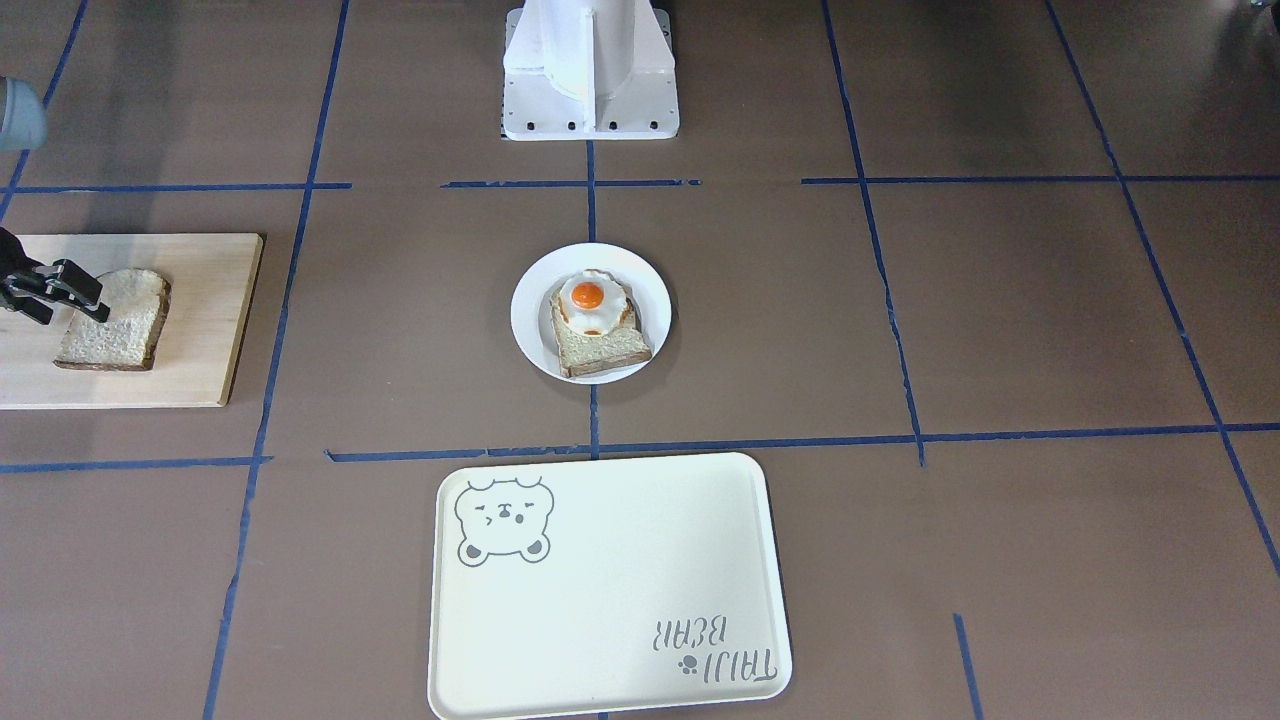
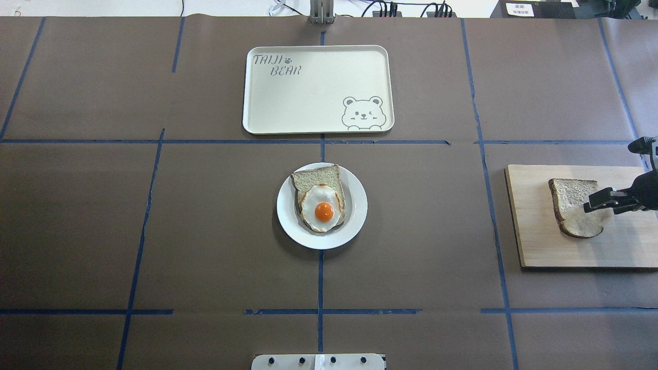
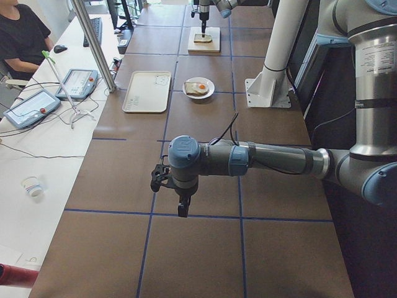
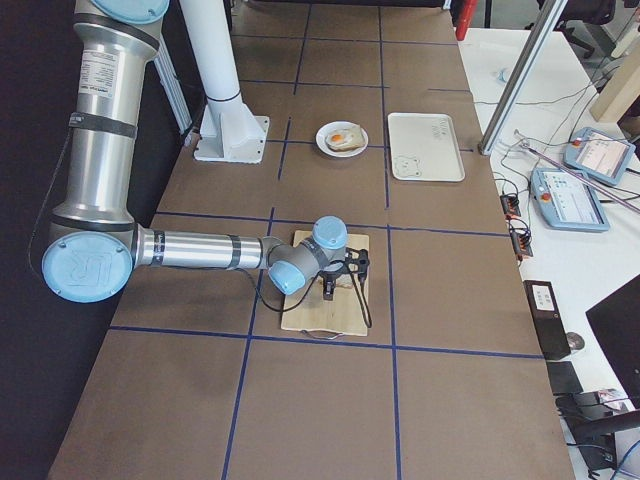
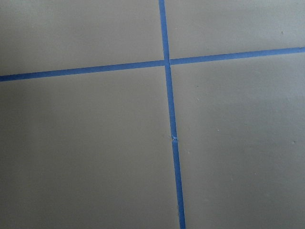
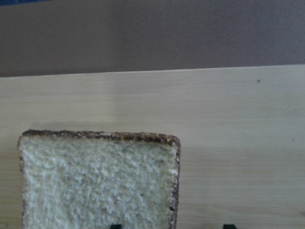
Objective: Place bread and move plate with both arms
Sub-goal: 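Lower the right gripper over the bread slice on the bamboo board and grasp it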
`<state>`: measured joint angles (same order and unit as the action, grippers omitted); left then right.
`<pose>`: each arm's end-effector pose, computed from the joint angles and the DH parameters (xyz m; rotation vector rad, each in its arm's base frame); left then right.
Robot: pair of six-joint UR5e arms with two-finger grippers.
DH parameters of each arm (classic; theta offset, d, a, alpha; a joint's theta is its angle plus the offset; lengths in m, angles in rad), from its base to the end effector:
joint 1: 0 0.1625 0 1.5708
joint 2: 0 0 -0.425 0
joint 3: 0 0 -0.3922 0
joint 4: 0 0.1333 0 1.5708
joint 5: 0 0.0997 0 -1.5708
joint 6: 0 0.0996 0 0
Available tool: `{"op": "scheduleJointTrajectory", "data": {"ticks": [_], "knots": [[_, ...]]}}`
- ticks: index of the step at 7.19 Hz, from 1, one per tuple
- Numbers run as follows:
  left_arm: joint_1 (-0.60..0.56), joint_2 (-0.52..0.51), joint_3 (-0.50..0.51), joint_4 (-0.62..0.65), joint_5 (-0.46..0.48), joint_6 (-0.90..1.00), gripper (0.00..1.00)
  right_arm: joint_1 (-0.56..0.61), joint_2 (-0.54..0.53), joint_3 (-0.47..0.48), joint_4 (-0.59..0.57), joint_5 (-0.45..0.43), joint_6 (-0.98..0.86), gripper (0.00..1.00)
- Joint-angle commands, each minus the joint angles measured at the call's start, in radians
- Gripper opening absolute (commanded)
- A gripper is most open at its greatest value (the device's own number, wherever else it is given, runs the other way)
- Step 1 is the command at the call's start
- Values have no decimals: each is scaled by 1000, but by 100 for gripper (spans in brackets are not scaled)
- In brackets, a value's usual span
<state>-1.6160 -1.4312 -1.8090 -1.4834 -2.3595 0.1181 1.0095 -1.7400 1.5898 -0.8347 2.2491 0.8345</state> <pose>-0.0821 -0.4284 0.6138 0.0749 0.7854 0.0735 -0.1754 -0.4120 0.6496 0.0082 -0.8649 0.0573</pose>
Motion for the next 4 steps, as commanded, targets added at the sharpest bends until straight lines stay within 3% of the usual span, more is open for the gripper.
{"op": "scheduleJointTrajectory", "data": {"ticks": [1,2,4], "knots": [[-1,0,0,0,-1,0,100,1,-1,-1,2,-2,0,25],[-1,0,0,0,-1,0,100,1,-1,1,3,0,0,14],[-1,0,2,2,-1,0,100,1,-1,7,9,1,0,2]]}}
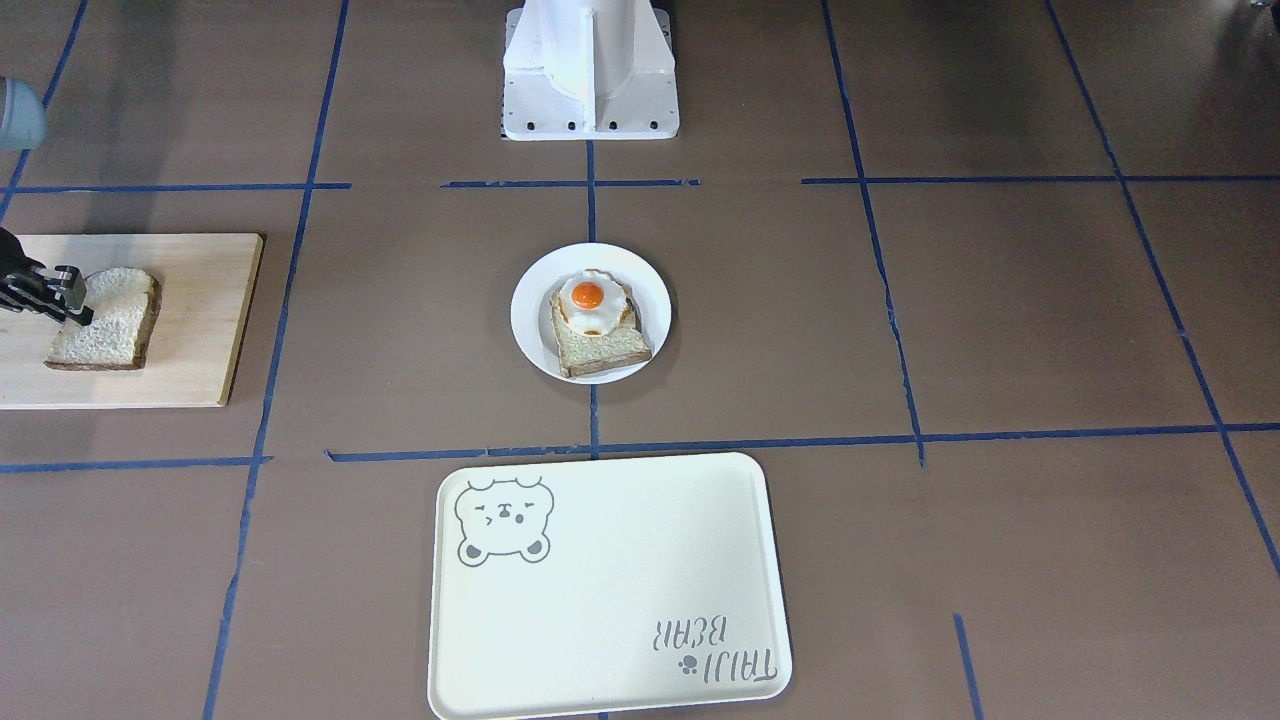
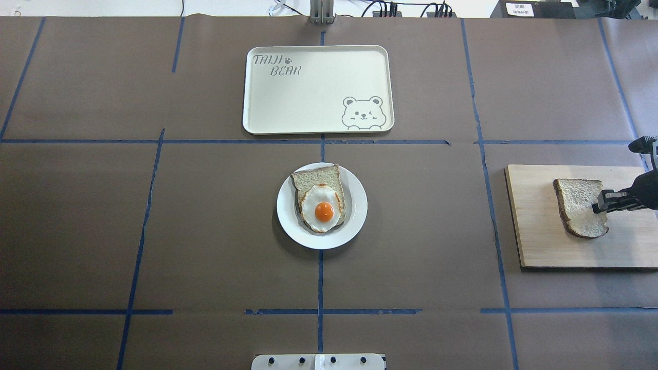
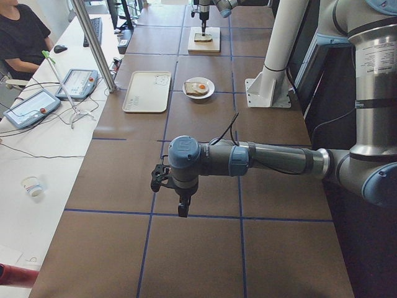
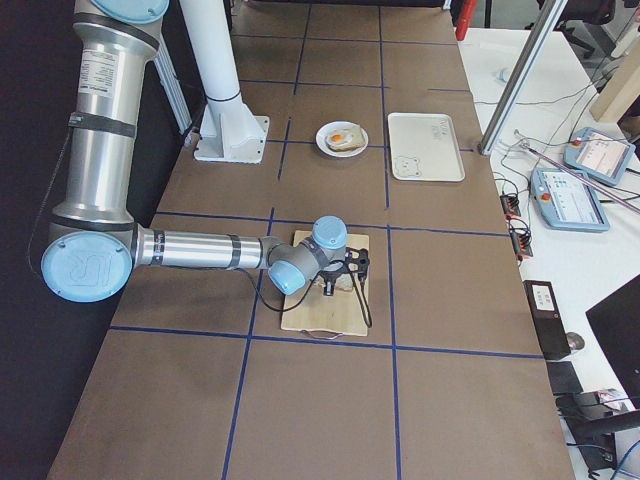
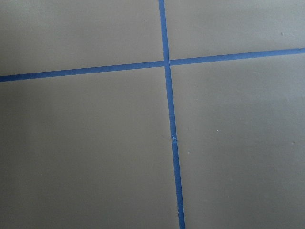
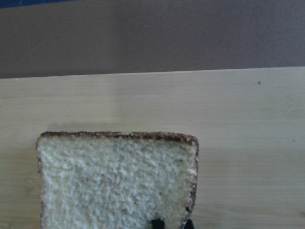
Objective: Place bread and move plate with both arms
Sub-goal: 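Lower the right gripper over the bread slice on the bamboo board and grasp it, then lift the bread slice with the right gripper and lay it on the egg toast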
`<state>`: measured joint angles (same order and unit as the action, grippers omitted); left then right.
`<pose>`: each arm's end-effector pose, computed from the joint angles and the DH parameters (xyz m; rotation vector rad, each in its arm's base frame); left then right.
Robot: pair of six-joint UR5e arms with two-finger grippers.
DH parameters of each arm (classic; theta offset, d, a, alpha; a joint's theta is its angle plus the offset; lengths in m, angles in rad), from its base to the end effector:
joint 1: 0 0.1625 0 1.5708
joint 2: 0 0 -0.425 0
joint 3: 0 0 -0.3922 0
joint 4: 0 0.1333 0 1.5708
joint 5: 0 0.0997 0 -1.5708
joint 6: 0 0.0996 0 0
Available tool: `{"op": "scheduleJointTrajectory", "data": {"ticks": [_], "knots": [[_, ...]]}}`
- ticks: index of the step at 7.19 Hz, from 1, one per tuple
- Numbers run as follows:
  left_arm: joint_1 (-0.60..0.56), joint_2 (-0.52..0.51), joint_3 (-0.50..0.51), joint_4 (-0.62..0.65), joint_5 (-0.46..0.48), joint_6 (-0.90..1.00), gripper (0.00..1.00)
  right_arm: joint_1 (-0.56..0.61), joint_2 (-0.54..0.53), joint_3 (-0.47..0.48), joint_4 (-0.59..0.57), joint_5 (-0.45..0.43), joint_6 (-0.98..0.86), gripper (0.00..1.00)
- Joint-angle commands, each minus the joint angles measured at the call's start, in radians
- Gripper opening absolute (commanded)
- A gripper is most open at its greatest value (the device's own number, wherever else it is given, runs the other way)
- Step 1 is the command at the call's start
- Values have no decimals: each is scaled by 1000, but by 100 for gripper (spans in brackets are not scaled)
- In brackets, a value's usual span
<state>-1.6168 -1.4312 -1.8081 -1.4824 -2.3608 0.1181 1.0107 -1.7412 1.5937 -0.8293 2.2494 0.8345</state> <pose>-0.0823 -0.4282 0.6143 0.0736 0.7868 0.0720 -0.1748 -0.4120 0.6474 0.0148 -0.8696 0.0554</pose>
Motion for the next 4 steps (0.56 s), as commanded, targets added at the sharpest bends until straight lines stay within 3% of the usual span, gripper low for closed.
{"op": "scheduleJointTrajectory", "data": {"ticks": [1,4], "knots": [[0,0,1,1,0,0,100,0,0,6,6,4,-2,0],[0,0,-3,1,-2,0,100,6,-17,105,7,16,0,0]]}}
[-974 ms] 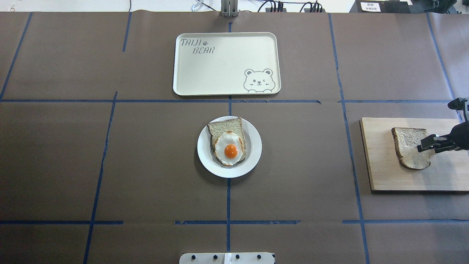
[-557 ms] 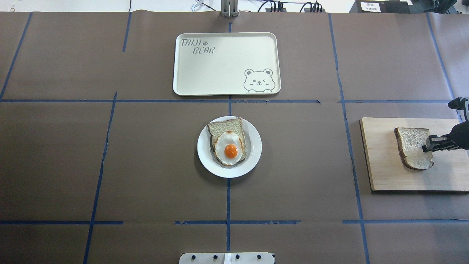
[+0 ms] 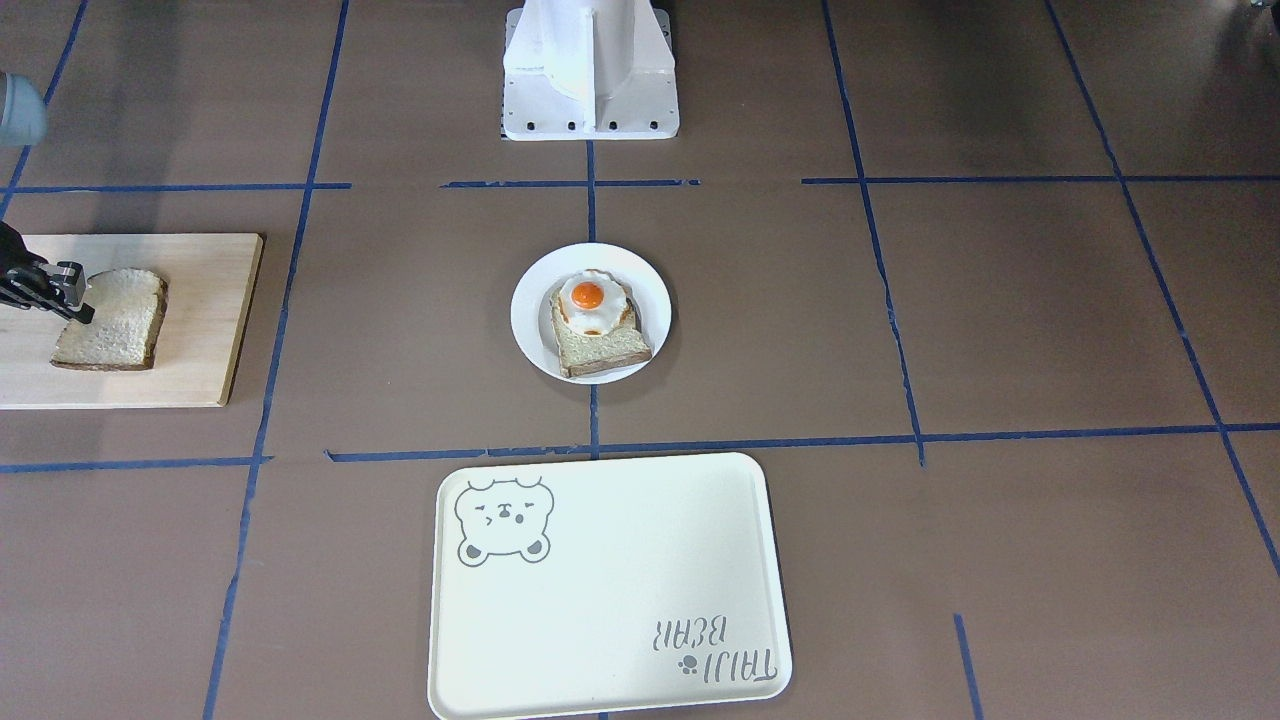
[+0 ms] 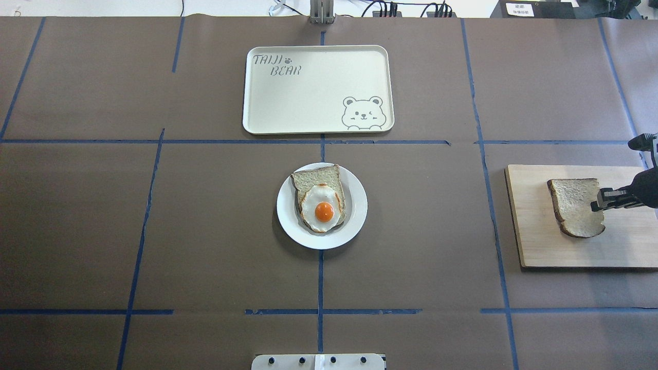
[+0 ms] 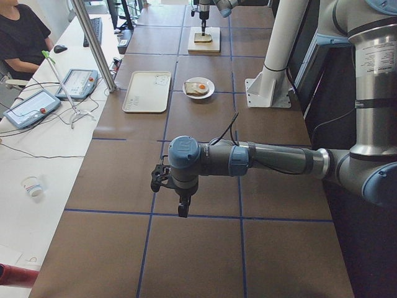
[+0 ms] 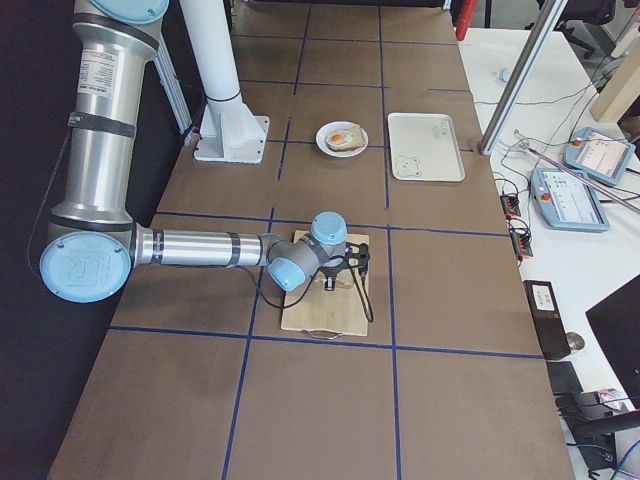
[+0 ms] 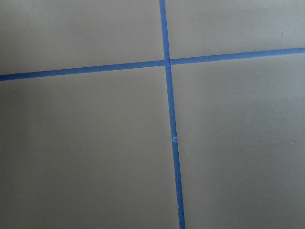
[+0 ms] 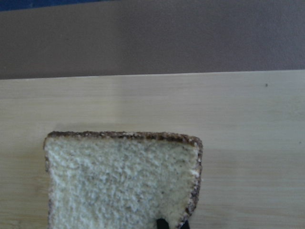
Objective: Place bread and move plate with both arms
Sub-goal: 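Lift the bread slice with the right gripper and lay it on the egg toast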
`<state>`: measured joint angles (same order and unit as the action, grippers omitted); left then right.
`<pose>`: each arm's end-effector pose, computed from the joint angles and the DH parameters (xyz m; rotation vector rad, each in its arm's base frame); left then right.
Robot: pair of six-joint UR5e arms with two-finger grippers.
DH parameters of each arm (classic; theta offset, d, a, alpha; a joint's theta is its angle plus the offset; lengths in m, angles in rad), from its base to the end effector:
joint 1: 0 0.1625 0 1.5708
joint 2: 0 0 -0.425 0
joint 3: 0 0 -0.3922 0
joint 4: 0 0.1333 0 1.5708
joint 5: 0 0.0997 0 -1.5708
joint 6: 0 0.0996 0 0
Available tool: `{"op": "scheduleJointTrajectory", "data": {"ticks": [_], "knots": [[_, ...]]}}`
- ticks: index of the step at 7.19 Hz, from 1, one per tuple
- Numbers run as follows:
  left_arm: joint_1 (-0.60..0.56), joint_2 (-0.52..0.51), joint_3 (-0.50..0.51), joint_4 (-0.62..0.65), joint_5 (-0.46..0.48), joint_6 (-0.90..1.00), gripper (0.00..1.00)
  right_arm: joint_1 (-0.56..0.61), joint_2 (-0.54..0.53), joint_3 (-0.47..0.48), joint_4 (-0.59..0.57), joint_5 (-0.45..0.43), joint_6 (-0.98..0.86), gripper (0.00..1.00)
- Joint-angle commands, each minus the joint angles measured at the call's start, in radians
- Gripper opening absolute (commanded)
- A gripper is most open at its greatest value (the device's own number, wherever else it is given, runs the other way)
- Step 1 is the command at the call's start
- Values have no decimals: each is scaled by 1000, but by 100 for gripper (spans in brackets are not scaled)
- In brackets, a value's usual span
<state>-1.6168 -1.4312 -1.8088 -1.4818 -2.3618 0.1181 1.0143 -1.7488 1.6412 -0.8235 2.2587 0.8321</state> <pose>-0.0823 -0.4282 0.6139 0.0737 0.7878 0.0720 -0.1732 -0.4111 0.6251 0.0469 -0.9011 0.0367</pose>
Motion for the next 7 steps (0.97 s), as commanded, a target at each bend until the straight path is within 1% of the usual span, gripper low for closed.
{"op": "scheduleJointTrajectory", "data": {"ticks": [1,2,3,4,5,6,7], "knots": [[0,0,-6,0,1,0,100,3,-11,93,1,16,2,0],[0,0,-6,0,1,0,100,24,-8,133,1,63,8,0],[0,0,-4,0,1,0,100,49,-2,190,0,90,50,0],[0,0,-3,2,1,0,100,50,26,236,1,91,140,0],[0,0,-1,8,1,0,100,49,102,247,1,91,241,0],[0,0,-4,8,1,0,100,37,220,237,6,93,384,0],[0,0,2,8,-1,0,100,6,308,233,6,93,474,0]]}}
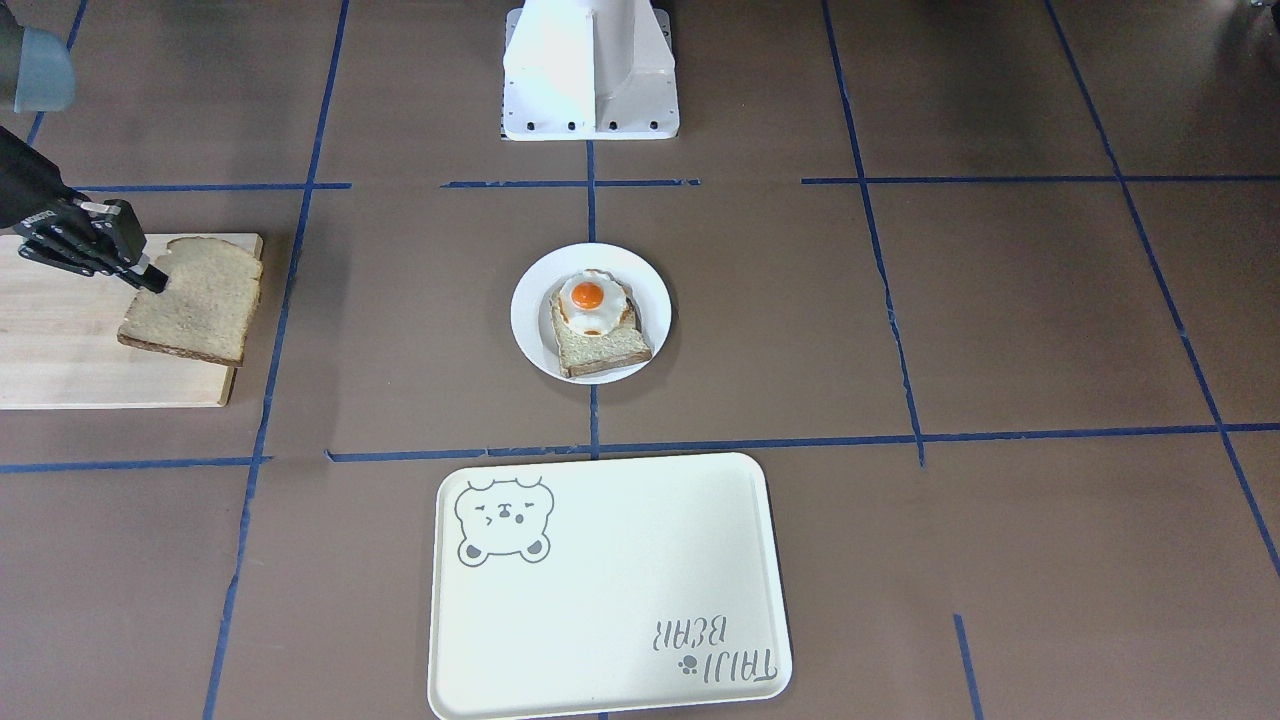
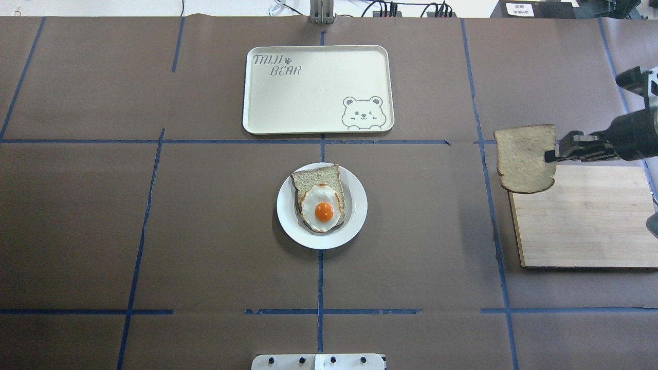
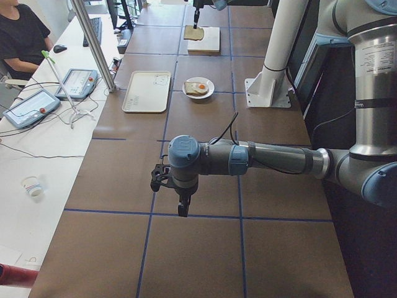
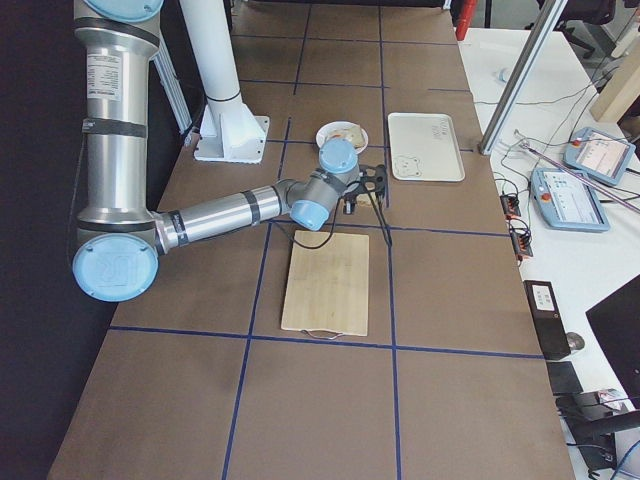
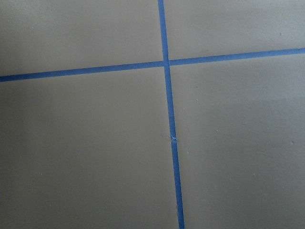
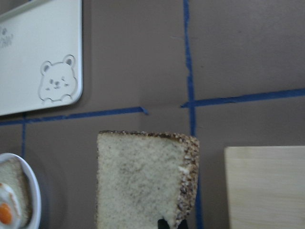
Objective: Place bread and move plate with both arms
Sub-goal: 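Lift the bread slice with the right gripper and lay it on the egg toast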
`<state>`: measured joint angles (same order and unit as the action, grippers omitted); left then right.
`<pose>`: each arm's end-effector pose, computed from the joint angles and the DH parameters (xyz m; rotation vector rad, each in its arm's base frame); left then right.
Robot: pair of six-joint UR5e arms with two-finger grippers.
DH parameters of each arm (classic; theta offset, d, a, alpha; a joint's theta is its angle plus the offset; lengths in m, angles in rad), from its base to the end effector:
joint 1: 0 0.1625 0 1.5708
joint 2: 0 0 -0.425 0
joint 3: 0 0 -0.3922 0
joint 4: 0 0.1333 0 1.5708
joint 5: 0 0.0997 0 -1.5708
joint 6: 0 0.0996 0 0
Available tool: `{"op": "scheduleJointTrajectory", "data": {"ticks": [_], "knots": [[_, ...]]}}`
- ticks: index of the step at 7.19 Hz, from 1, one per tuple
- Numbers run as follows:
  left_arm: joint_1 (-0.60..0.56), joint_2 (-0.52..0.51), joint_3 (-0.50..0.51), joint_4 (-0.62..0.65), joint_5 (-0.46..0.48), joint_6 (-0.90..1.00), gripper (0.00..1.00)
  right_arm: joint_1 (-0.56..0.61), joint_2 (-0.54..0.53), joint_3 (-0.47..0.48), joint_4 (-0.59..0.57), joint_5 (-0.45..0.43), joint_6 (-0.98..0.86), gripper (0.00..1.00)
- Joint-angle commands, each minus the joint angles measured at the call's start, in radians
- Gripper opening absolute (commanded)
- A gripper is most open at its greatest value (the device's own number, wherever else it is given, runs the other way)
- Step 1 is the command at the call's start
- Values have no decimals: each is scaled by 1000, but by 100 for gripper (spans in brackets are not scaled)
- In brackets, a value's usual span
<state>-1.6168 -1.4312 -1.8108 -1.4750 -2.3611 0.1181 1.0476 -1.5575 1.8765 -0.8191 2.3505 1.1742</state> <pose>-0.0823 -0.4278 0.6137 0.0691 0.7875 0.0701 -0.1890 -0.4544 0.4109 0.1420 -1.2159 0.1508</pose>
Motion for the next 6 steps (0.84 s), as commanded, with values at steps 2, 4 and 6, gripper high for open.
{"op": "scheduleJointTrajectory", "data": {"ticks": [2,4,6], "knots": [[0,0,4,1,0,0,100,-145,218,-6,47,-26,249,0],[0,-2,13,1,-1,0,100,-344,330,-25,55,-263,390,0],[0,-3,15,1,0,0,100,-502,356,-68,118,-462,397,0]]}}
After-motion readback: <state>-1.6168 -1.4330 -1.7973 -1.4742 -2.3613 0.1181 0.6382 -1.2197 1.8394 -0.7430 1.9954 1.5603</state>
